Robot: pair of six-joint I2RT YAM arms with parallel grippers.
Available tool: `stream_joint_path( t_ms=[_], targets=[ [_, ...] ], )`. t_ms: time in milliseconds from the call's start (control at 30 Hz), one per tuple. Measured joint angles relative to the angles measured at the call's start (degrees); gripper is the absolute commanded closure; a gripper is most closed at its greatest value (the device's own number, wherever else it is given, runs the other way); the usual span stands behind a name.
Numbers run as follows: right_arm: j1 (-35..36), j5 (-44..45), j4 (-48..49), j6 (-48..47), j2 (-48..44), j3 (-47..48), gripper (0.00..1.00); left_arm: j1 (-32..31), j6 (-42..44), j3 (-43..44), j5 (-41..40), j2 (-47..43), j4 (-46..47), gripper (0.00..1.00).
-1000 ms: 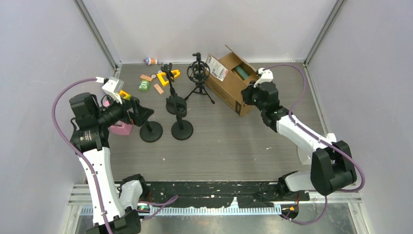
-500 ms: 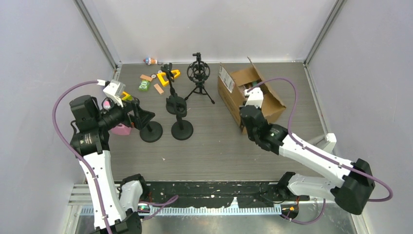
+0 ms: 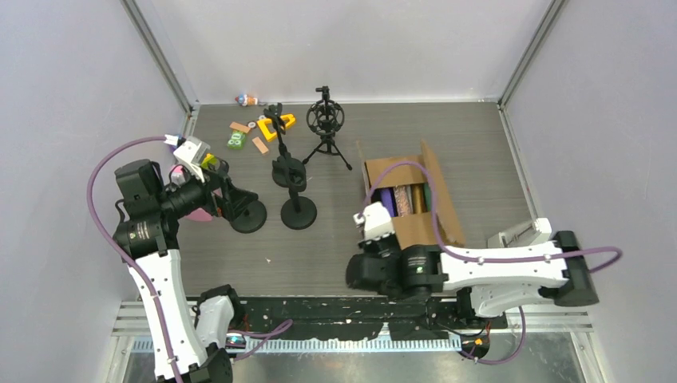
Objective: Attach the microphones to the stand
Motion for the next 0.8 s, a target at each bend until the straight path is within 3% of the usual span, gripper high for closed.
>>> stream_joint_path(
  t_ms=[33,67,100,200,300,367,500,667,733,800],
  targets=[
    [0.9,0.0,-1.4,1.2,2.6,2.3,0.9,0.0,0.3,0.1,0.1,-0.2,-0.2,0.01],
    [3.2,0.1,-2.5,2.0,4.8,4.5,0.8,-0.1,0.5,0.2,0.1,-0.3,-0.5,0.01],
    [4.3,0.1,-3.8,2.7,7.5,7.4,0.75,-0.1,0.8,0.3,0.2,-0.5,-0.9,0.01],
    [5.8,1.0,-4.9,2.8,13.6,15.0,0.46,-0.2,2.0,0.5,0.1,-0.6,-2.2,0.01],
    [5.8,2.8,-3.5,0.6,13.3,17.3,0.2,-0.2,3.5,1.1,0.1,-0.6,-3.3,0.01],
    [4.9,3.0,-0.8,-3.2,10.7,16.8,0.12,-0.2,4.2,1.1,0.0,-0.9,-3.8,0.01],
    [-0.5,-0.2,7.3,-11.0,3.1,14.1,0.06,-0.2,5.3,1.1,-0.3,-1.2,-4.3,0.01],
    [-19.4,-13.6,21.6,-20.3,-5.7,13.2,0.01,-0.2,5.6,1.1,-0.5,-1.4,-4.7,0.01],
    [-25.6,-17.4,24.0,-23.6,-3.4,18.1,0.0,-0.2,5.6,1.1,-0.5,-1.4,-4.7,0.01],
    [-30.6,-21.4,25.4,-26.9,3.7,29.4,0.0,-0.2,5.6,1.1,-0.8,-1.6,-4.7,0.01]
  ],
)
